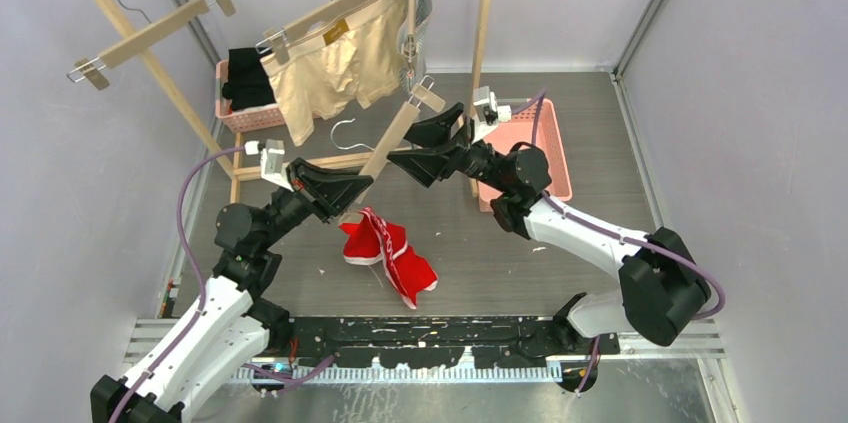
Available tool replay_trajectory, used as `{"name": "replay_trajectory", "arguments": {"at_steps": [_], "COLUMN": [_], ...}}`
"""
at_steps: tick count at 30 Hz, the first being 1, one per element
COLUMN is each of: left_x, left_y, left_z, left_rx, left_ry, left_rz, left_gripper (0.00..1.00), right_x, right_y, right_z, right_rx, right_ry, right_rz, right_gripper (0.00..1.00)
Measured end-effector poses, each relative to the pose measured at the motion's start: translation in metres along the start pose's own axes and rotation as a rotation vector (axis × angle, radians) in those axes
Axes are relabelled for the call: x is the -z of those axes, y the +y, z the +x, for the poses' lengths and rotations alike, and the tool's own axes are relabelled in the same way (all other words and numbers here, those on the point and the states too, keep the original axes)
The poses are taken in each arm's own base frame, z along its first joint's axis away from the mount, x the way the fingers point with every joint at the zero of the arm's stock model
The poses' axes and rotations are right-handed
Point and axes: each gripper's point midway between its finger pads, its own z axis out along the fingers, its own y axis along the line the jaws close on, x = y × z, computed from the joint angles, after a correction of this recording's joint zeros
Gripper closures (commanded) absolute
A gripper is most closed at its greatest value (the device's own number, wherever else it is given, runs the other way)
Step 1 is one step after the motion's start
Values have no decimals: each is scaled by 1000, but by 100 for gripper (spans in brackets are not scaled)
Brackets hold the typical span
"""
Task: Remove the underwear clipped to the hanger
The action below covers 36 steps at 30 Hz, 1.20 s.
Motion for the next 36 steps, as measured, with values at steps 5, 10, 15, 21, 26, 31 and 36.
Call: {"name": "replay_trajectory", "arguments": {"at_steps": [5, 10, 15, 21, 26, 31, 36], "left_x": [-1, -2, -1, 0, -1, -3, -4], "left_y": [-5, -10, -9, -9, -9, -11, -11], "left_z": [-3, -4, -1, 5, 4, 0, 0], "left_rx": [10, 23, 37, 54, 59, 23, 22], "left_ry": [-18, -28, -23, -13, -23, -44, -46], "left_rz": [20, 39, 41, 42, 44, 60, 64], "left_gripper": [100, 100, 100, 100, 100, 95, 76], "right_x": [-3, -4, -7, -13, -18, -21, -21], "right_y": [-4, -10, -10, -5, -4, 4, 6], "right_z": [4, 9, 3, -10, -9, -14, -16], "right_rx": [-8, -22, -18, -6, -37, -106, -106], "right_ry": [-7, -6, -21, -52, -53, -60, -56], "right_rz": [0, 14, 8, -11, -28, -46, -42], "right_gripper": [30, 31, 32, 54, 97, 99, 99]}}
